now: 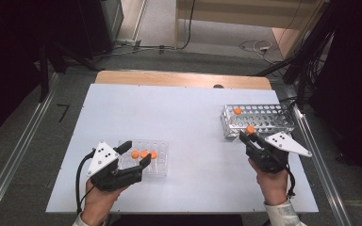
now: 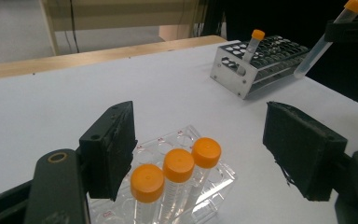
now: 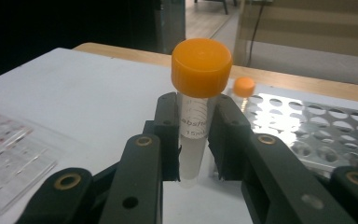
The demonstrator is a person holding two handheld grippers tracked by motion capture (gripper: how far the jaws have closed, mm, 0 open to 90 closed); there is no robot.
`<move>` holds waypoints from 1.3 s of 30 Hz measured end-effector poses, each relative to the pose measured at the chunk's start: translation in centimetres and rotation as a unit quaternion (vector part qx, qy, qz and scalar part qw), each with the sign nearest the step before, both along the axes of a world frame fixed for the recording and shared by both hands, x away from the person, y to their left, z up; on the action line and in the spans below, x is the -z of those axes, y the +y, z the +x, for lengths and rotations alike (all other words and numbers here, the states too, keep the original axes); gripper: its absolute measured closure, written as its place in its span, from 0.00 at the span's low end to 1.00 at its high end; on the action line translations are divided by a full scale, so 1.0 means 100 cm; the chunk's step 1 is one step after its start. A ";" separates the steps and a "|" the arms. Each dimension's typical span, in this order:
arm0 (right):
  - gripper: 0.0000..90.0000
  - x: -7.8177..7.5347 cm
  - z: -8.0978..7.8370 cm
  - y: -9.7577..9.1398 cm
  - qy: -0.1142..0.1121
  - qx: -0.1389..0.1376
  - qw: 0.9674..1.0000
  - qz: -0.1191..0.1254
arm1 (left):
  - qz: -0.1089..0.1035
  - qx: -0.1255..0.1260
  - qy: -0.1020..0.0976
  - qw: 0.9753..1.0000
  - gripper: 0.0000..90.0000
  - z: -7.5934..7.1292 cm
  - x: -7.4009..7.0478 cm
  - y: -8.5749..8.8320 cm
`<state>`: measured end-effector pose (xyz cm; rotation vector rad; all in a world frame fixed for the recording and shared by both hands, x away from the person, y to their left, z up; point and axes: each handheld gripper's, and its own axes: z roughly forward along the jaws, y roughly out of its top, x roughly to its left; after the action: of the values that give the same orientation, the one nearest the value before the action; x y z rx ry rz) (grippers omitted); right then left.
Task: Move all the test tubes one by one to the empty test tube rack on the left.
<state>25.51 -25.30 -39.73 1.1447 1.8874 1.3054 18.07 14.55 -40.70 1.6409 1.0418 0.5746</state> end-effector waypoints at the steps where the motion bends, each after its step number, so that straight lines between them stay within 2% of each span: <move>1: 0.80 0.000 -0.003 0.003 0.002 -0.005 1.000 -0.001 | 0.001 0.002 0.000 1.000 0.28 0.000 0.000 -0.001; 8: 0.80 0.011 -0.014 0.021 0.017 -0.043 0.999 -0.012 | 0.001 0.008 -0.002 1.000 0.29 -0.002 -0.001 -0.006; 17: 0.80 0.022 -0.026 0.049 0.028 -0.090 0.995 -0.032 | 0.009 0.023 -0.003 1.000 0.29 -0.005 0.000 -0.015; 23: 0.80 0.027 -0.035 0.067 0.032 -0.126 0.991 -0.040 | 0.019 0.033 -0.003 0.999 0.29 -0.006 0.002 -0.023; 29: 0.80 0.033 -0.040 0.081 0.041 -0.150 0.987 -0.045 | 0.024 0.047 -0.001 0.999 0.29 -0.007 0.006 -0.034; 35: 0.80 0.041 -0.048 0.100 0.044 -0.182 0.981 -0.059 | 0.037 0.068 0.003 0.997 0.30 -0.009 0.010 -0.050; 39: 0.80 0.045 -0.051 0.108 0.050 -0.194 0.978 -0.060 | 0.035 0.086 0.004 0.996 0.35 -0.010 0.012 -0.058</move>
<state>20.39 -14.53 -44.21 0.8187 2.3137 1.3279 17.03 8.73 -41.92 1.7749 0.8830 0.4949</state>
